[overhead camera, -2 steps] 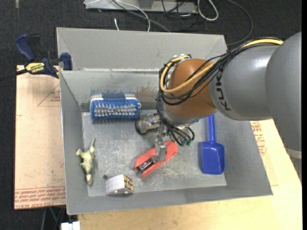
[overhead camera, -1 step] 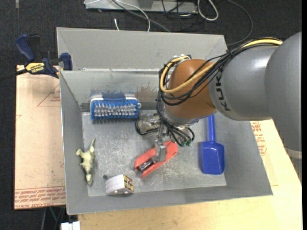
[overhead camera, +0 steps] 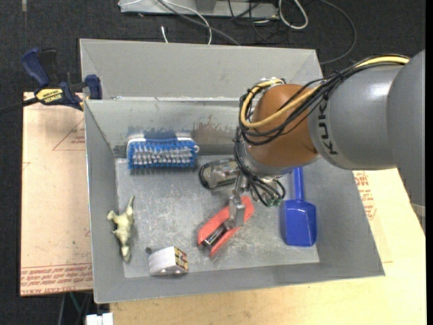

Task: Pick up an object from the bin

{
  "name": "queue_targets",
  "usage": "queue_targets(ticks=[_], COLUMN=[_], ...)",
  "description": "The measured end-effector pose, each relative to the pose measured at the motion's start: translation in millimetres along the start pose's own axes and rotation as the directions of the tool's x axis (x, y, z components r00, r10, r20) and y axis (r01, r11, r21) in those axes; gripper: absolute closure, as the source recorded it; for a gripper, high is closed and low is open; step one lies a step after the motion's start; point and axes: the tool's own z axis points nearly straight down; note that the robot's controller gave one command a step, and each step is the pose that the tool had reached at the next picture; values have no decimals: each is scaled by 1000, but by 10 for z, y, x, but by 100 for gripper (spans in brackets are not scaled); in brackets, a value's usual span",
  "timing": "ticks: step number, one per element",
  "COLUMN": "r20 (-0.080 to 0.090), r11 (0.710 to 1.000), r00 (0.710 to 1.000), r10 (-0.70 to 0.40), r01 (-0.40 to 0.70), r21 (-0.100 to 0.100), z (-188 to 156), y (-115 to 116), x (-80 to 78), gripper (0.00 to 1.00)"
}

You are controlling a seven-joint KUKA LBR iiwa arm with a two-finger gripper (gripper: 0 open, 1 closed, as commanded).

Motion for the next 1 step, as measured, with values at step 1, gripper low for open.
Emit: queue_targets(ticks=[1], r20=[0], r11=[1000], r00=[1000], r10=[-2], r01=[2], r21=[1], z=[48], y=[154], x=[22], gripper=[0])
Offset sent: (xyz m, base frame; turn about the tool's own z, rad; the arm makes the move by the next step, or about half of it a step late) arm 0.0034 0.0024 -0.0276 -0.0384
